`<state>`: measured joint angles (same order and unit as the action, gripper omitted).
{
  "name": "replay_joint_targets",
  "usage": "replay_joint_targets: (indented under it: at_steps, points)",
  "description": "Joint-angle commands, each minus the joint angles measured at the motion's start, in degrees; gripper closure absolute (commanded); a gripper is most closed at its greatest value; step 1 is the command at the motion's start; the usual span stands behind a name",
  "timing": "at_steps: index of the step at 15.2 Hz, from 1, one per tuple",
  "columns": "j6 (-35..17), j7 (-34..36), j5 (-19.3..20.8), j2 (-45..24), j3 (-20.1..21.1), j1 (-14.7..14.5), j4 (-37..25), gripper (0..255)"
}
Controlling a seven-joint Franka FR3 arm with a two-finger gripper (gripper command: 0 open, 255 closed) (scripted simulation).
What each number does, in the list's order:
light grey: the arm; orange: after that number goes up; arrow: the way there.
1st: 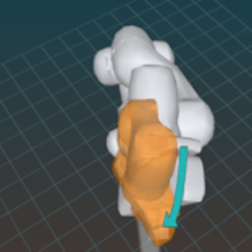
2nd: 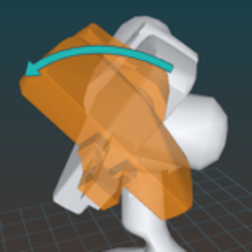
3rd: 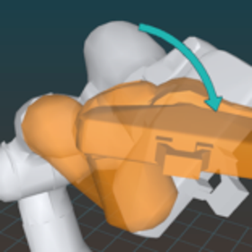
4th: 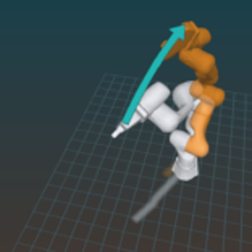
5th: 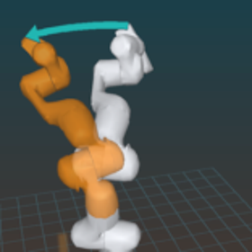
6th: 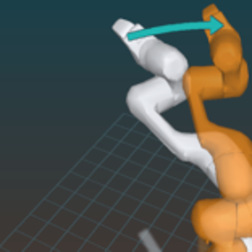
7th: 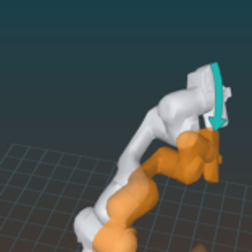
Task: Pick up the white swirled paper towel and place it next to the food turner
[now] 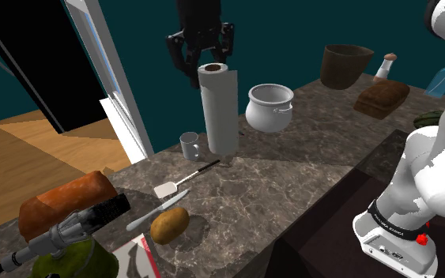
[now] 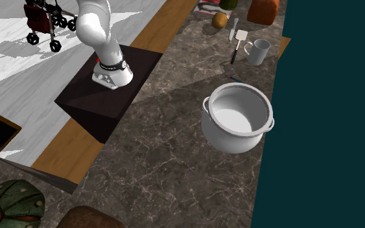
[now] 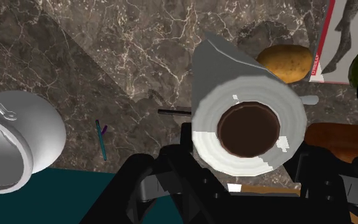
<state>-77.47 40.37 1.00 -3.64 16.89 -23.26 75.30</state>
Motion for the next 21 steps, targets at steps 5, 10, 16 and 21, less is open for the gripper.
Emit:
replay_joint_targets:
  at_steps: [5,10,16,21]
  points:
    - [-2.7,2.0,0.5,-1.6,0.8,-1.1,1.2,255]
    - [-7.3,1.6,-0.1,0.3,0.6,-0.7,7.6,255]
    - [-12.4,1.3,-0.6,1.9,0.4,-0.4,14.2,255]
    - [-16.5,1.1,-0.9,2.7,0.4,-0.3,19.1,255]
